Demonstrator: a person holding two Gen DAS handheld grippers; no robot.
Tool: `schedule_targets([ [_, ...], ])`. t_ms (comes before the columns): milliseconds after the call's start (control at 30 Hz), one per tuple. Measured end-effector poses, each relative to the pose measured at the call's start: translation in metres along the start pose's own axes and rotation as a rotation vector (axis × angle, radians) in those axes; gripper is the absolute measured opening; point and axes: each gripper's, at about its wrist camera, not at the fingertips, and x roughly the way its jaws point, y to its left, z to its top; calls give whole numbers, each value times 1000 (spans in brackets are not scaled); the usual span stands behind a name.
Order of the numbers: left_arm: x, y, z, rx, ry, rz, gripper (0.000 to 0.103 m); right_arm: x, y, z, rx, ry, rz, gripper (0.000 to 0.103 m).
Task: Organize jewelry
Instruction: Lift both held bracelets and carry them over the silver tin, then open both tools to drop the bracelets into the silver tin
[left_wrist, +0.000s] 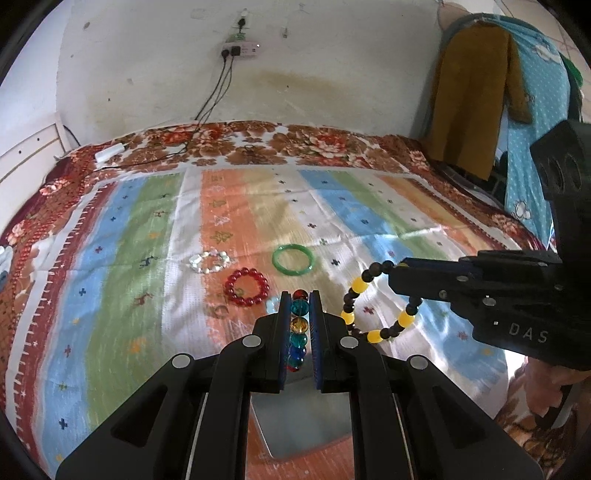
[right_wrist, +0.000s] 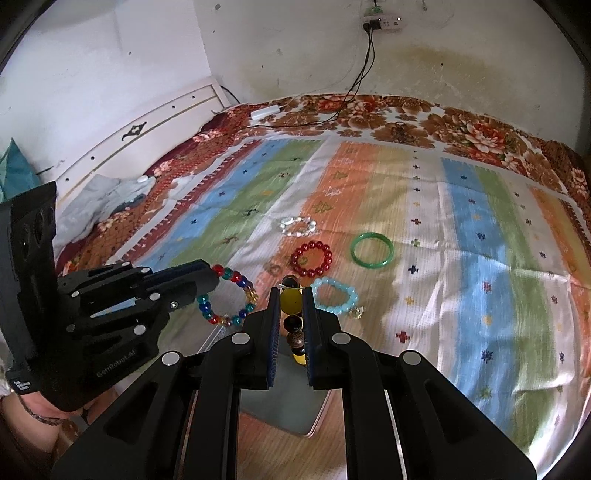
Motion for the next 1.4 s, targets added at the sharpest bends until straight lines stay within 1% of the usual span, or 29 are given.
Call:
schedule_targets([
  [333,-4,-12,-18,20,34,-20,10,-2,3,-18,13,26,33,12],
  [433,-3,-13,-21,8,47,-24,11,1,1,-21,30,47,66,12],
  [467,-2,-12,-21,7,49,-21,21,4,1,-22,29,52,64,13],
  [500,-2,-11,-21,5,48,-18,27,4,0,-22,38,53,46,15],
  [533,-2,-11,-21,4,45,-13,34,5,-2,-22,49,55,32,24],
  [567,-2,-9,-21,3,40,-1,35,5,-4,-22,56,55,20,40],
  [600,-2,-9,-21,2,39,6,36,5,-7,-22,64,52,2,45],
  [667,0,-4,-20,-3,39,27,39,5,-11,-21,66,46,-24,46],
  [800,3,5,-19,-18,42,50,41,8,-18,-20,71,52,-39,46],
  [867,3,8,-17,-23,37,59,47,10,-20,-20,76,59,-39,46],
  [1000,5,13,-15,-23,34,83,51,15,-24,-19,78,69,-47,46],
  [1067,6,13,-14,-21,32,88,57,19,-25,-19,78,80,-51,46],
  [1200,12,14,-11,-14,32,104,63,30,-30,-16,84,110,-60,46],
  [1233,14,15,-9,-13,33,108,66,32,-31,-14,79,110,-67,46],
  [1267,16,16,-8,-13,34,114,69,32,-32,-13,78,108,-71,49],
  [1333,19,19,-6,-17,37,121,71,34,-34,-9,72,102,-81,53],
  [1400,24,23,-3,-25,45,124,74,37,-36,-7,69,98,-88,53],
])
